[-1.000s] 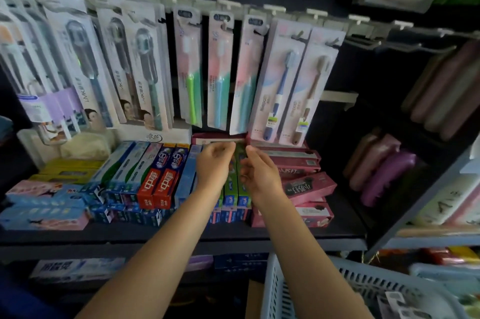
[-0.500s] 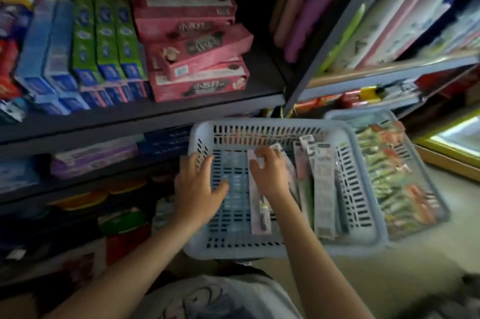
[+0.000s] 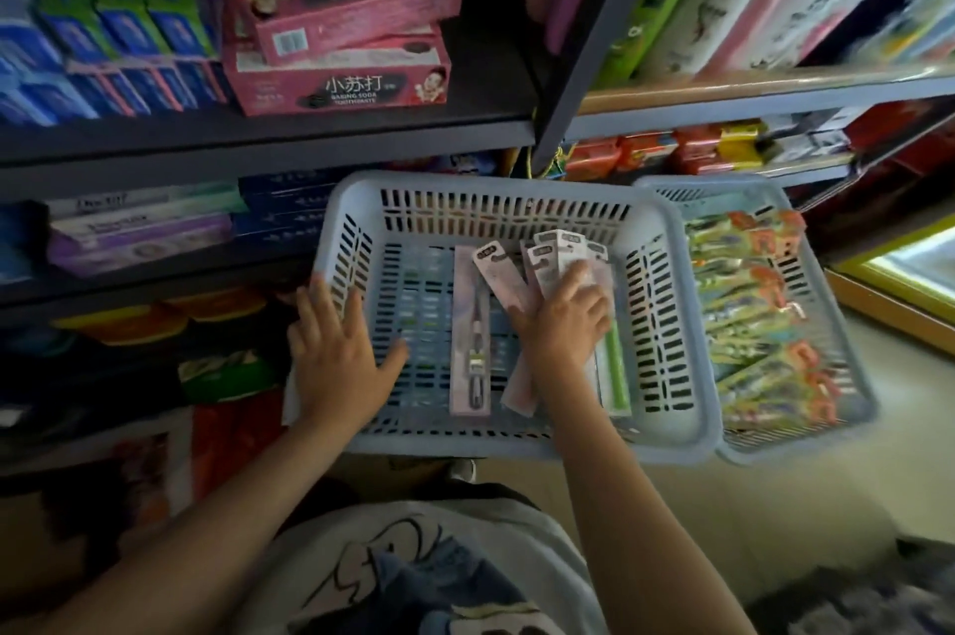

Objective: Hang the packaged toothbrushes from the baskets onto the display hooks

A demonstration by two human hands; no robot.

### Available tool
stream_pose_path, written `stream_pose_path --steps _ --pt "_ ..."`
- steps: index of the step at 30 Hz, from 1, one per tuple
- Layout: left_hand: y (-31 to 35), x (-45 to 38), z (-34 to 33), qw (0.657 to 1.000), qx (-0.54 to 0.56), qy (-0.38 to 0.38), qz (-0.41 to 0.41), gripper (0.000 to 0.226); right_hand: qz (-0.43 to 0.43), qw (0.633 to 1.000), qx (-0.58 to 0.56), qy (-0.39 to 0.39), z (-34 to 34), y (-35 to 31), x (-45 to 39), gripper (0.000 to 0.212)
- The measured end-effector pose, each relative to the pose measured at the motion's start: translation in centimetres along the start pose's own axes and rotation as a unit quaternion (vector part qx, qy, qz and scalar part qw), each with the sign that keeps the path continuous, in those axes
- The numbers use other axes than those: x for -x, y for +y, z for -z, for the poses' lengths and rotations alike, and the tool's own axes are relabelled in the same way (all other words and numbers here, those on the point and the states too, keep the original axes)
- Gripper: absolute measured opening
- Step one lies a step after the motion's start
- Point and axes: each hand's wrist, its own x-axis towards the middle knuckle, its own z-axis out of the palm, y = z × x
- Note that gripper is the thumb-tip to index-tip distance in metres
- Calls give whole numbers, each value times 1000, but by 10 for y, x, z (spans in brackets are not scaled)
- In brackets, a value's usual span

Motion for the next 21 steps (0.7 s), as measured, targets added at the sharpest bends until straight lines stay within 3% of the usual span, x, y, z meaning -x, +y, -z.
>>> stream_pose_path --steps 5,8,14,18,21 --pt "-1 -2 -3 1000 2 10 4 90 180 977 88 -69 -9 -25 12 107" --pt "0 -1 -3 1000 7 19 14 90 248 958 77 -121 -17 -36 15 103" --pt "4 2 -2 999 29 23 38 90 228 961 16 -157 -22 -35 10 125" --pt "4 5 -2 998 37 19 45 90 269 946 4 -179 -17 -40 9 117" --pt "1 5 -2 997 68 26 38 86 262 932 -98 -231 -6 -41 7 112"
